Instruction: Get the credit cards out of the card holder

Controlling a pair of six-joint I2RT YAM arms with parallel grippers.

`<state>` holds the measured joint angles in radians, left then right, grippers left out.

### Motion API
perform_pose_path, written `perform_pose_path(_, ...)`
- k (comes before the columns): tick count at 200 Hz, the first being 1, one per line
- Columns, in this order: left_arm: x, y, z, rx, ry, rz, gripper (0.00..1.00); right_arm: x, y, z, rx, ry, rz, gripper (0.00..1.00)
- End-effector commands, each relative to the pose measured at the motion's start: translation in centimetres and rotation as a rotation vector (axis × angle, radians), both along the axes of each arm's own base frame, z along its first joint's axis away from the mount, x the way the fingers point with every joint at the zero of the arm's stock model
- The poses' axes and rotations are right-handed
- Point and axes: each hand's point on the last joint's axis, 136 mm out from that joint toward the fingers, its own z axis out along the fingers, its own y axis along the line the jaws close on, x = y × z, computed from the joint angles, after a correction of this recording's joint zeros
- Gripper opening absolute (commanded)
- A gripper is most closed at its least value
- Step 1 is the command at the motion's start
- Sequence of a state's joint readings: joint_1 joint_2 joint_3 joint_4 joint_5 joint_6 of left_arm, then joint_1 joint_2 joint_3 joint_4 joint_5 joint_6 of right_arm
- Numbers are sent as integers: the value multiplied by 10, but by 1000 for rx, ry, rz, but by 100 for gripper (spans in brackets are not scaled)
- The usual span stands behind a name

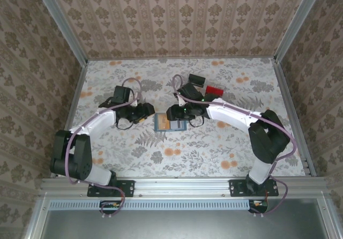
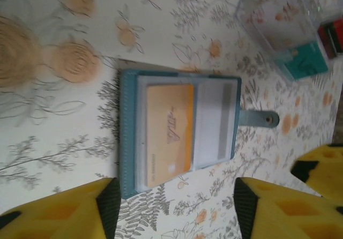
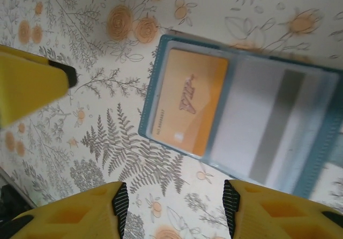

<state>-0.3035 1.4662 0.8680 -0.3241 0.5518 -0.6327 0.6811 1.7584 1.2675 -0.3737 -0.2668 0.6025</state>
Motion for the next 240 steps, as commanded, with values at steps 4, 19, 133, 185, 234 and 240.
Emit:
perform_pose_path(4, 5, -12, -7, -19, 23, -27, 55, 3, 15, -25, 53, 104, -92, 50)
perform_pose_path(19, 6, -19, -12, -15, 37, -40, 51, 4, 21, -34, 50, 129, -104, 48)
perform_pose_path(133, 10, -29, -53, 23, 128, -62, 19, 20, 22, -77, 29, 184, -127, 32)
perform_pose_path(185, 10, -28, -62, 35, 150, -50, 14, 21, 21, -78, 19, 171, -112, 25)
perform_pose_path(234, 7, -24, -72, 70, 177, -48, 14, 23, 25, -74, 34, 159, -96, 23)
perform_pose_path(240, 6, -22, -74, 83, 178, -47, 14, 23, 26, -74, 34, 159, -95, 23)
